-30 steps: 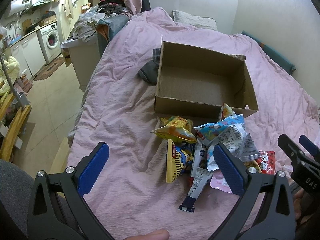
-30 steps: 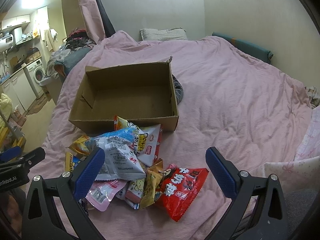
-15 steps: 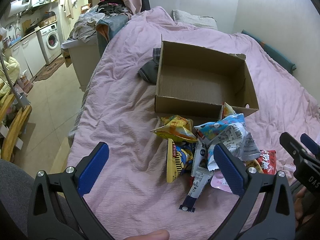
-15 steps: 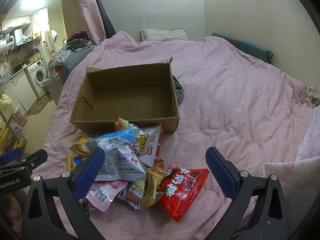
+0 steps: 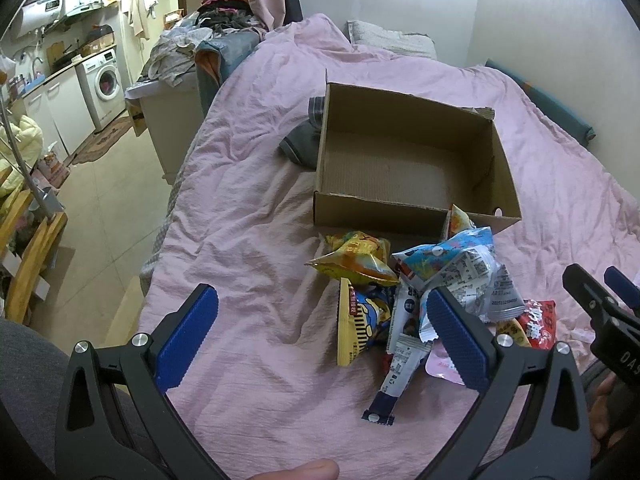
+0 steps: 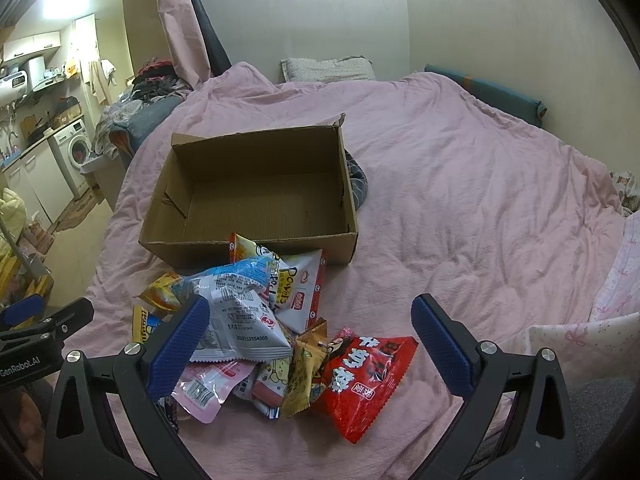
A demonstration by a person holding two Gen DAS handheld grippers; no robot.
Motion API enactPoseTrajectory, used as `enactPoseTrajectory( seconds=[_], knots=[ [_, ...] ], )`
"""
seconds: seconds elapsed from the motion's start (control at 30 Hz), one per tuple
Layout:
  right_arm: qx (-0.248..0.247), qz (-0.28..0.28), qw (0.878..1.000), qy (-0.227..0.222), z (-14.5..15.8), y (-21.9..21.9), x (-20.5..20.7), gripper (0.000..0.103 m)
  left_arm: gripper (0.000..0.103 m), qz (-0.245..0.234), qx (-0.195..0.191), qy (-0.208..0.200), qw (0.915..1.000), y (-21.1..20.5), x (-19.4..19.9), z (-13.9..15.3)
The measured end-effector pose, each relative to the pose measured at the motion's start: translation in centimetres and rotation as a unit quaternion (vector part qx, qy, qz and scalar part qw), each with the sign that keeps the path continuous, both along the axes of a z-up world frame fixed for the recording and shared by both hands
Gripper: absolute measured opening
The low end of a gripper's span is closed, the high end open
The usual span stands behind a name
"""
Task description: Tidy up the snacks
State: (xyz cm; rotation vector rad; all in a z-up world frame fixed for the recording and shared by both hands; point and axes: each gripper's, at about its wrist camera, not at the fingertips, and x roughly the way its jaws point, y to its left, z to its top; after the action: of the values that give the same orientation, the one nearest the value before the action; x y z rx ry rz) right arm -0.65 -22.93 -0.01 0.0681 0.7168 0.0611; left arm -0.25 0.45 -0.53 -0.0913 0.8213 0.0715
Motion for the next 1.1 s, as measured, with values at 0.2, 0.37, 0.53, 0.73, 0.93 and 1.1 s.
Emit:
enactPoseTrajectory(
  seconds=[0.2,0.37,0.53,0.73,0.93,1.1],
  knots=[
    [0.002,-0.001,1.0,-0.001,0.1,-0.1,0.0,0.103,0.103,-0.001,0.001,0.001,1.0,0.0,0.0,0.0],
    [0.002,-0.002,1.0,0.001,0.0,-0.1,0.0,0.103,0.103,0.0,0.0,0.005,1.0,0.1,0.0,-0.1],
    [0.006,-0.001,1.0,0.005,0.0,-0.1,0.1,0.103,0.103,-0.001,0.0,0.006,1.0,0.0,0.0,-0.3],
    [0.017,-0.002,1.0,0.008,0.2,-0.9,0.3,0.103,0.103,0.0,0.001,0.011,0.9999,-0.2,0.1,-0.5],
    [0.043,-0.079,0.992,0.088,-0.7,-6.7,3.2,0.103,0.103,0.024,-0.008,0.032,0.9992,0.8,0.6,-1.0],
    [0.175,-0.085,0.953,0.233,-6.1,-10.3,5.4,0.102,0.103,0.03,0.0,0.047,0.9985,1.3,1.1,-1.4]
  ],
)
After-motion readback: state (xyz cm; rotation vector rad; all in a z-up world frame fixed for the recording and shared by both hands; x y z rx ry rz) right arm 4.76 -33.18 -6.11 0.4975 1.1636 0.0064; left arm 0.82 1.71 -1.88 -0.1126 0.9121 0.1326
